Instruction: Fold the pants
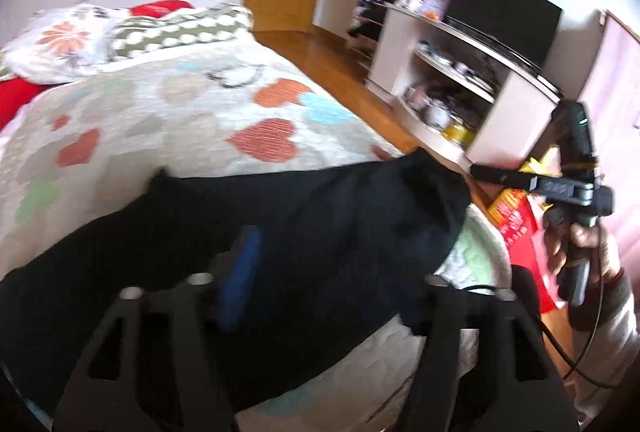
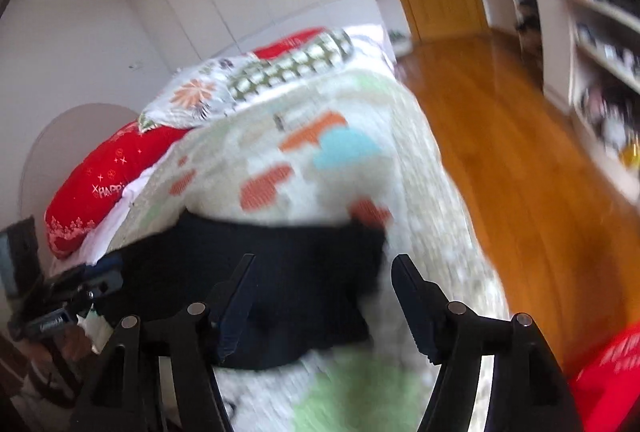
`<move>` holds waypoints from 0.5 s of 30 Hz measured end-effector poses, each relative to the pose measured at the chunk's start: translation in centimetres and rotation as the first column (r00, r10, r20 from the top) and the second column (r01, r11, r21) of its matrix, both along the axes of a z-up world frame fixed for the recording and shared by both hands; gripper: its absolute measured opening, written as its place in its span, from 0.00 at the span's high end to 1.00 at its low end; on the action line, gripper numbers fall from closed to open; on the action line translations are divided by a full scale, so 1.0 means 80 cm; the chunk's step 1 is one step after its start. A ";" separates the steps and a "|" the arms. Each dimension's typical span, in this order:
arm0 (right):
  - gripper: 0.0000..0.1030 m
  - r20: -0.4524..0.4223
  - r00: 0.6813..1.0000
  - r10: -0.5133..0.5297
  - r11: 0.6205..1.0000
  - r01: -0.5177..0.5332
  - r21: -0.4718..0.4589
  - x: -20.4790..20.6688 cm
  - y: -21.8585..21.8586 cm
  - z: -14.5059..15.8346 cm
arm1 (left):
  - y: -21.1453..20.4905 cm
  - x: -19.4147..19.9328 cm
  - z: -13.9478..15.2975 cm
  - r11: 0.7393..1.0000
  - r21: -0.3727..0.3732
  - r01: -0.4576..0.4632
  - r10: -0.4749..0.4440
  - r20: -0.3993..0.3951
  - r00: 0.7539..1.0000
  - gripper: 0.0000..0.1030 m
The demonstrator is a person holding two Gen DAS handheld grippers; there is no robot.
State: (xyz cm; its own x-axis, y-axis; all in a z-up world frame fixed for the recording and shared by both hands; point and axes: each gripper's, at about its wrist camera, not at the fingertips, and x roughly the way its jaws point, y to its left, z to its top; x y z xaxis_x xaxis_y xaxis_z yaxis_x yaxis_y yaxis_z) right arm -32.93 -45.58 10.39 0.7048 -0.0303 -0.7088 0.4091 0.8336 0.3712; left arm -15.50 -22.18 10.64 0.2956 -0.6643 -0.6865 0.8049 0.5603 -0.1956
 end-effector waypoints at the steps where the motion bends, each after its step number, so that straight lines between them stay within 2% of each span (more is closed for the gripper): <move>1: 0.36 -0.001 1.000 -0.016 0.998 0.016 0.059 -0.005 -0.008 -0.015 | -0.009 -0.002 -0.003 1.000 0.000 0.019 -0.019 -0.011 1.000 0.37; 3: 0.49 -0.002 1.000 -0.001 0.990 0.001 0.139 -0.005 -0.013 -0.036 | -0.031 -0.008 -0.009 0.999 0.016 0.049 -0.049 -0.028 0.998 0.37; 4: 0.68 -0.007 1.000 0.015 0.986 -0.014 0.165 -0.001 -0.013 -0.043 | -0.039 -0.010 -0.012 0.998 0.026 0.058 -0.058 -0.027 0.998 0.37; 5: 0.78 0.002 0.999 0.037 0.986 -0.036 0.161 0.004 -0.009 -0.041 | -0.044 -0.014 -0.014 0.997 0.031 0.066 -0.065 -0.024 0.998 0.37; 6: 0.80 0.031 0.998 0.060 0.991 -0.064 0.121 0.010 -0.002 -0.031 | -0.050 -0.017 -0.016 0.997 0.035 0.075 -0.075 -0.022 0.997 0.37; 7: 0.86 0.062 0.995 0.078 0.992 -0.084 0.097 0.014 0.002 -0.019 | -0.054 -0.018 -0.016 0.996 0.038 0.080 -0.079 -0.021 0.997 0.37; 10: 0.90 0.134 0.984 0.121 0.991 -0.128 0.043 0.047 0.007 0.014 | -0.067 -0.018 -0.017 0.996 0.031 0.078 -0.078 -0.019 0.997 0.37; 12: 0.90 0.117 0.985 0.127 0.992 -0.128 0.001 0.078 0.007 0.021 | -0.082 -0.016 -0.021 0.996 0.024 0.087 -0.086 -0.048 0.995 0.37; 15: 0.90 0.079 0.992 0.098 0.994 -0.102 0.041 0.099 -0.002 0.014 | -0.097 -0.025 -0.031 0.992 0.058 0.115 -0.112 -0.059 0.992 0.37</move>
